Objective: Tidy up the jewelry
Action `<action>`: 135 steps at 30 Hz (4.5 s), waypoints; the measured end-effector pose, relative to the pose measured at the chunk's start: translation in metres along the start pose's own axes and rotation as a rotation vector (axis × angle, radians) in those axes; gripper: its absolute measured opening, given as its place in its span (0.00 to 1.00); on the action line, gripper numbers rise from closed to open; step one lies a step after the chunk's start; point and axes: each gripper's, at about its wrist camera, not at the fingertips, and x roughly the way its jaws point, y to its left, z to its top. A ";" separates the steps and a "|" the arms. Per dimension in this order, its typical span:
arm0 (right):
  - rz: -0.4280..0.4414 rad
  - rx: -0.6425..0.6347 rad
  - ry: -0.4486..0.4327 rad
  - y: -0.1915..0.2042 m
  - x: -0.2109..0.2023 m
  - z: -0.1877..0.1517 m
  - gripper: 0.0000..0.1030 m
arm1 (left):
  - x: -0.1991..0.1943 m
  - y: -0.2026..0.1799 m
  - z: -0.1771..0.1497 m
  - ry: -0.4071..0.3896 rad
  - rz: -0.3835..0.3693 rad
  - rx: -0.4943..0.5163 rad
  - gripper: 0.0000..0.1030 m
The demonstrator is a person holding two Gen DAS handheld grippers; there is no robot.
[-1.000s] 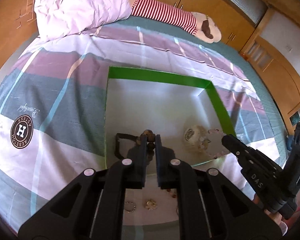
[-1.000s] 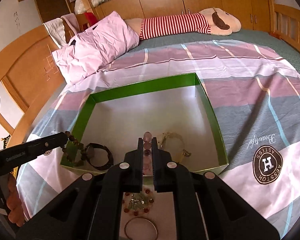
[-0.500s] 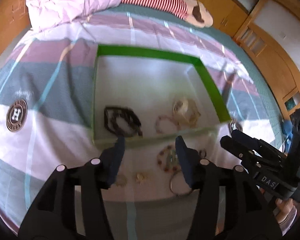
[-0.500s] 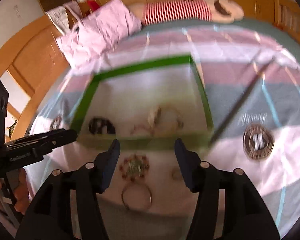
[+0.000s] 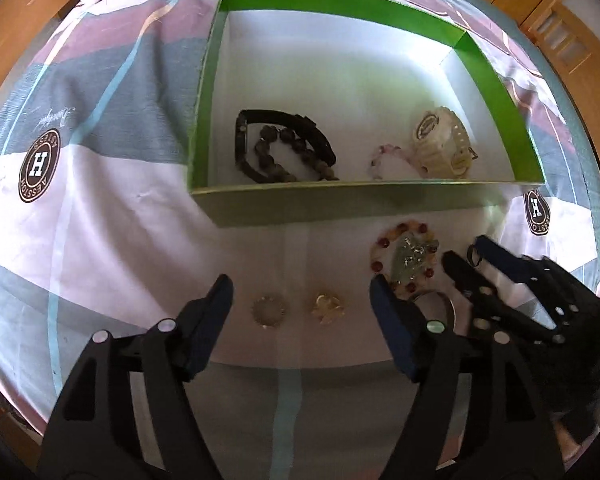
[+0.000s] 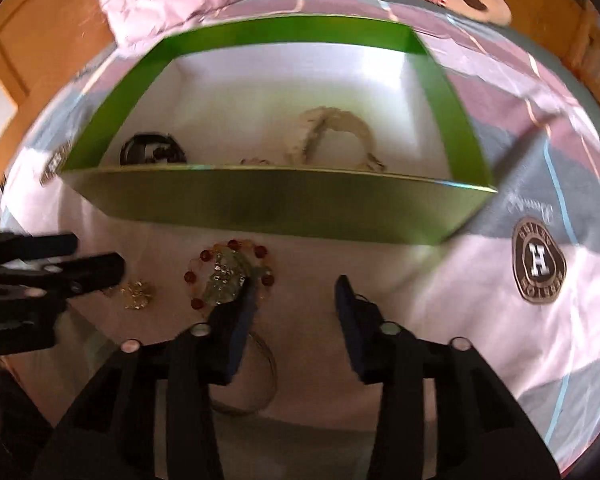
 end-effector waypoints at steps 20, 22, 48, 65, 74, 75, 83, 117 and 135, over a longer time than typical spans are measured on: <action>0.105 0.064 -0.007 -0.016 -0.026 0.001 0.04 | 0.000 0.007 -0.003 0.024 0.021 0.001 0.72; 0.120 0.079 -0.038 -0.024 -0.039 0.002 0.03 | 0.000 0.006 -0.003 0.023 0.024 0.004 0.79; 0.078 0.075 0.048 -0.014 0.000 -0.003 0.07 | 0.005 -0.002 -0.003 0.036 0.033 0.024 0.80; 0.212 0.133 -0.151 -0.044 -0.079 0.008 0.07 | 0.013 -0.017 -0.011 0.069 0.008 0.061 0.80; -0.024 0.176 -0.027 -0.066 -0.053 0.003 0.07 | 0.014 -0.020 -0.011 0.067 0.003 0.076 0.80; -0.034 0.185 -0.017 -0.068 -0.050 0.001 0.08 | 0.014 -0.019 -0.011 0.066 -0.001 0.072 0.80; 0.049 0.228 -0.006 -0.070 -0.045 -0.004 0.26 | 0.012 -0.020 -0.011 0.064 -0.020 0.070 0.80; 0.099 0.082 0.060 -0.007 0.000 -0.005 0.39 | 0.033 -0.042 -0.017 0.066 0.039 0.145 0.26; 0.116 0.203 -0.005 -0.049 -0.028 0.005 0.15 | 0.023 -0.001 -0.006 0.070 0.009 0.079 0.28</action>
